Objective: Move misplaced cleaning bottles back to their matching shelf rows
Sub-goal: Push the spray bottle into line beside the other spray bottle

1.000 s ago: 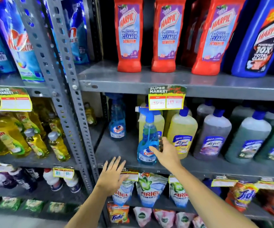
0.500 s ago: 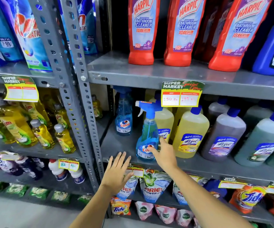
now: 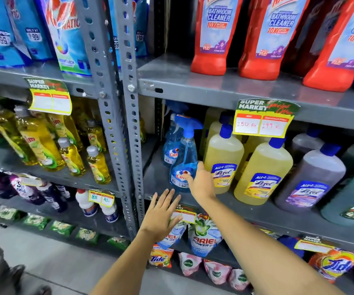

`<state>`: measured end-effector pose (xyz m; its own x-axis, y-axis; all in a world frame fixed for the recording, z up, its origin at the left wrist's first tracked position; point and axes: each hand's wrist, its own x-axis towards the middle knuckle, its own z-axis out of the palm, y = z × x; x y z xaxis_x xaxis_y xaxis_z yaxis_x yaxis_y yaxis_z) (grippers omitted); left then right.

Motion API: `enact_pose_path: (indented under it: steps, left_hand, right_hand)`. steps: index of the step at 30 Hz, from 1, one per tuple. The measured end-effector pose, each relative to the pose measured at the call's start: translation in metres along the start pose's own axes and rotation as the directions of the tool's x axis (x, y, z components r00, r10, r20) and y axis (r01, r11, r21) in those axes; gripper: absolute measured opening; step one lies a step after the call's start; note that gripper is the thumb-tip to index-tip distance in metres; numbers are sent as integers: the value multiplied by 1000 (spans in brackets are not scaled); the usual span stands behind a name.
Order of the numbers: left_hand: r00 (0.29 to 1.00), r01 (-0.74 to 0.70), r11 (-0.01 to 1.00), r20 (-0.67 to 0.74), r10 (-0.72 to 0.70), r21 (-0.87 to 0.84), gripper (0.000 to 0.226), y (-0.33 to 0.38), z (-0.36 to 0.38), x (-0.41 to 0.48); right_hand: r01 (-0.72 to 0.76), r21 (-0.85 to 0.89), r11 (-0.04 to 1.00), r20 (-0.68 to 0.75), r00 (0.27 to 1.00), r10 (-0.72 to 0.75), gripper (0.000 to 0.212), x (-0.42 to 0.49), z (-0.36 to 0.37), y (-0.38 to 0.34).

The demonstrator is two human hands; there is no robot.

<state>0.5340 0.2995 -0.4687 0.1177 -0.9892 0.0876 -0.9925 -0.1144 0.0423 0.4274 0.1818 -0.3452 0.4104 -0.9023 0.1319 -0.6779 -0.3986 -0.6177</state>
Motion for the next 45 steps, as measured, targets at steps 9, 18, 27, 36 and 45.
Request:
enact_pose_path:
  steps: [9, 18, 27, 36, 45]
  left_hand:
    - [999, 4, 1000, -35, -4, 6, 64, 1, 3, 0]
    - [1000, 16, 1000, -12, -16, 10, 65, 2, 2, -1]
    - [1000, 19, 1000, -11, -19, 17, 65, 0, 1, 0]
    - [1000, 26, 999, -9, -26, 29, 63, 0, 3, 0]
    - [1000, 18, 1000, -18, -19, -18, 68, 2, 1, 0]
  right_hand:
    - [59, 4, 998, 84, 995, -59, 47, 22, 8, -6]
    - [52, 122, 991, 119, 991, -66, 46, 31, 14, -17]
    - [38, 142, 989, 143, 988, -59, 47, 36, 17, -14]
    - [-4, 255, 967, 299, 951, -75, 78, 60, 2, -23]
    - [25, 253, 967, 241, 966, -88, 66, 63, 13, -28]
